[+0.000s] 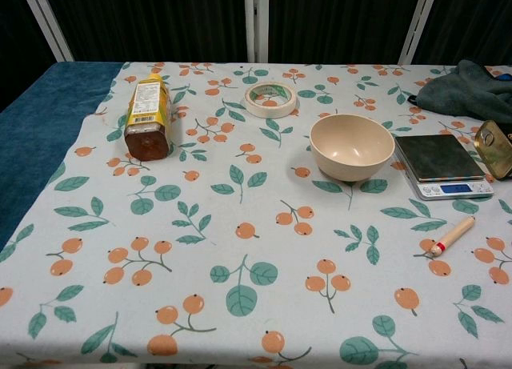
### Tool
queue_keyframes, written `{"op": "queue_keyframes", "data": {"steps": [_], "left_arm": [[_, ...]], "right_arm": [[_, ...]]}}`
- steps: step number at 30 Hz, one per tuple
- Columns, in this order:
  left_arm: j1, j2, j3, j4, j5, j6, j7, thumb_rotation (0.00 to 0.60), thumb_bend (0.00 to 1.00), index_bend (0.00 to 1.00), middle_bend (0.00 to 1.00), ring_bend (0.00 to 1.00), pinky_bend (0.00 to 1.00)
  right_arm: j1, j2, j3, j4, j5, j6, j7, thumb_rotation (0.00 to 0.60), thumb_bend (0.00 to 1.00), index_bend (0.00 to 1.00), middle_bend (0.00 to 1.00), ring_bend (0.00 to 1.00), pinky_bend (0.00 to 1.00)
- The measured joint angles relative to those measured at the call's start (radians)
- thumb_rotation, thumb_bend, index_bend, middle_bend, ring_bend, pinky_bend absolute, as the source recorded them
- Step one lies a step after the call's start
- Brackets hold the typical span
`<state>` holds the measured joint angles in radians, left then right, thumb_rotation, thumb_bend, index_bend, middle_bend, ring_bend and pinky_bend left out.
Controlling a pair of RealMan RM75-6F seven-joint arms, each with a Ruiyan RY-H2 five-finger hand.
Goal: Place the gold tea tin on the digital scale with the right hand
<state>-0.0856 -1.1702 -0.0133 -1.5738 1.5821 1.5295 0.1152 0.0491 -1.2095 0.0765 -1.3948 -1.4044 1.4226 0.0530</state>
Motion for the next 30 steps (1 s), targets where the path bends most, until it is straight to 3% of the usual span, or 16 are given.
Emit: {"op": "queue_keyframes", "data": {"steps": [15,24,30], "left_arm": [[0.011,0.0,0.007,0.001,0.011,0.018,-0.003,0.6,0.07,0.01,0.0,0.0,0.0],[0.008,0.0,0.006,0.009,0.006,0.008,-0.018,0.6,0.07,0.01,0.0,0.0,0.0],[0.009,-0.023,0.014,0.03,0.001,-0.005,-0.027,0.6,0.07,0.01,0.0,0.0,0.0]], "right_arm": [[0.021,-0.011,0.02,0.015,0.035,-0.048,0.006,0.6,0.03,0.0,0.0,0.0,0.0],[0.124,0.002,0.067,-0.016,0.101,-0.198,-0.088,0.6,0.03,0.0,0.0,0.0,0.0],[0.228,0.019,0.092,-0.068,0.178,-0.368,-0.196,0.6,0.03,0.0,0.0,0.0,0.0]]}}
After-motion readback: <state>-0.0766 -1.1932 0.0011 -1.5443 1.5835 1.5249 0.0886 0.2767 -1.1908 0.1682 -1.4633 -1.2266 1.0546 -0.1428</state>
